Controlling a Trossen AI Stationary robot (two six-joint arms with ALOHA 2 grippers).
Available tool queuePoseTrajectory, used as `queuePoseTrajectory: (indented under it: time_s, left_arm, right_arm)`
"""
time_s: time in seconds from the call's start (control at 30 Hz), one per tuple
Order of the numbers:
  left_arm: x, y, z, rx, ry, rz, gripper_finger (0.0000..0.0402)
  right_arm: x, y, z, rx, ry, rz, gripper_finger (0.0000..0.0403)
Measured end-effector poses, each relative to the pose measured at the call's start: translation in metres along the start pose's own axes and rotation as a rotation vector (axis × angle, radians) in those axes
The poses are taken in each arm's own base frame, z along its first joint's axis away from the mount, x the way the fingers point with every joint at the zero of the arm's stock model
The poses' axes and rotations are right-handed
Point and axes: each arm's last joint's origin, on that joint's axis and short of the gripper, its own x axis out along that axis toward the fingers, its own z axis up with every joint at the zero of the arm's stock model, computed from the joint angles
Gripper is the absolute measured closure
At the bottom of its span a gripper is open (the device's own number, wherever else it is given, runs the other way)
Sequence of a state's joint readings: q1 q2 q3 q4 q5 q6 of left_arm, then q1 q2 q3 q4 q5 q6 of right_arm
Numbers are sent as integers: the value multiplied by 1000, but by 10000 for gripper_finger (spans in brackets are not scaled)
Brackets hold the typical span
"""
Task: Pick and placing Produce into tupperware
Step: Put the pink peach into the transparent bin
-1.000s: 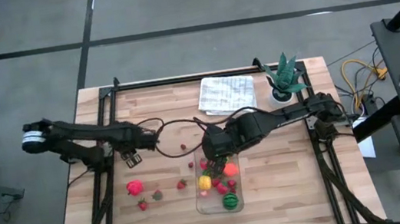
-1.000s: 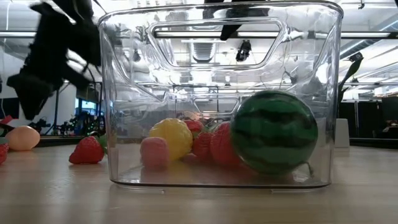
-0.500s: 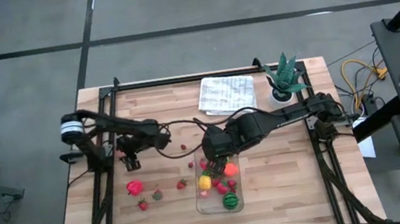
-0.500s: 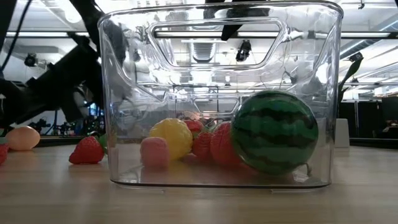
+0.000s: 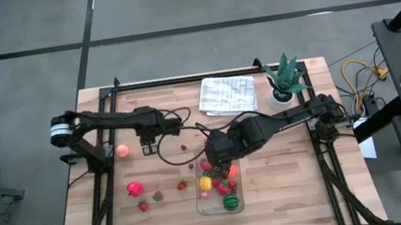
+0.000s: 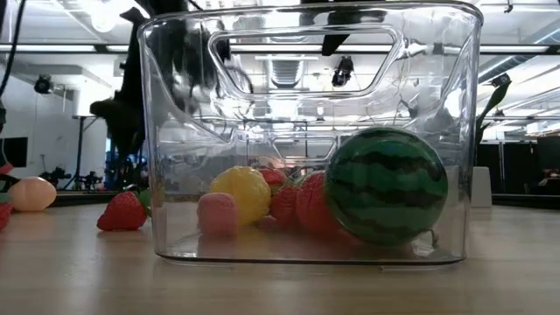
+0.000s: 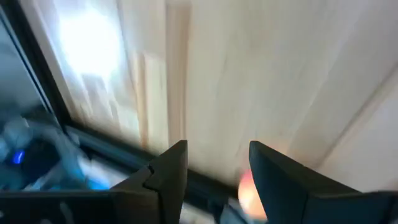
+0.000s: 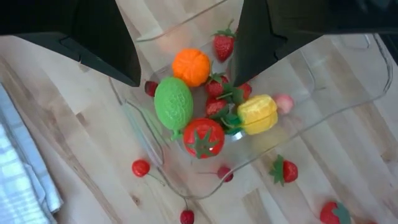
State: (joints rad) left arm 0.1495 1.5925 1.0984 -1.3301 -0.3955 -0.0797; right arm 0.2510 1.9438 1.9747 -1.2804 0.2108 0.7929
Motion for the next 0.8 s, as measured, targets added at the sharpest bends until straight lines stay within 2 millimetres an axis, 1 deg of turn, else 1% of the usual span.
queuePoseTrajectory:
  time_s: [0.1, 0.17, 0.23, 0.37, 0.47, 0.53, 0.63, 0.8]
  left_arm:
    - [-13, 7, -1, 40, -77, -7, 241]
    - [-14, 11, -1, 31, -89, -11, 226]
    - [-13, 12, -2, 24, -69, -2, 201]
    - [-7, 13, -1, -51, -36, 134, 136]
    - [-2, 11, -3, -103, 63, 88, 102]
    - [4, 8, -3, -150, 153, 33, 95]
    - [15, 2, -3, -182, 272, -12, 97]
    - [34, -6, 3, -151, 380, -10, 106]
  right_arm:
    - [-1, 3, -3, 0, 0, -1, 161]
    - [-1, 4, -5, -5, -5, -5, 161]
    - [-2, 5, -5, -8, -12, -11, 161]
    - [-2, 4, -5, -1, -12, -16, 161]
    - [-2, 5, -6, -3, -12, -16, 161]
    - [-2, 5, -6, -3, -12, -16, 161]
    - [-2, 5, -6, -3, -12, -15, 161]
    - [-2, 5, -6, -3, -12, -15, 161]
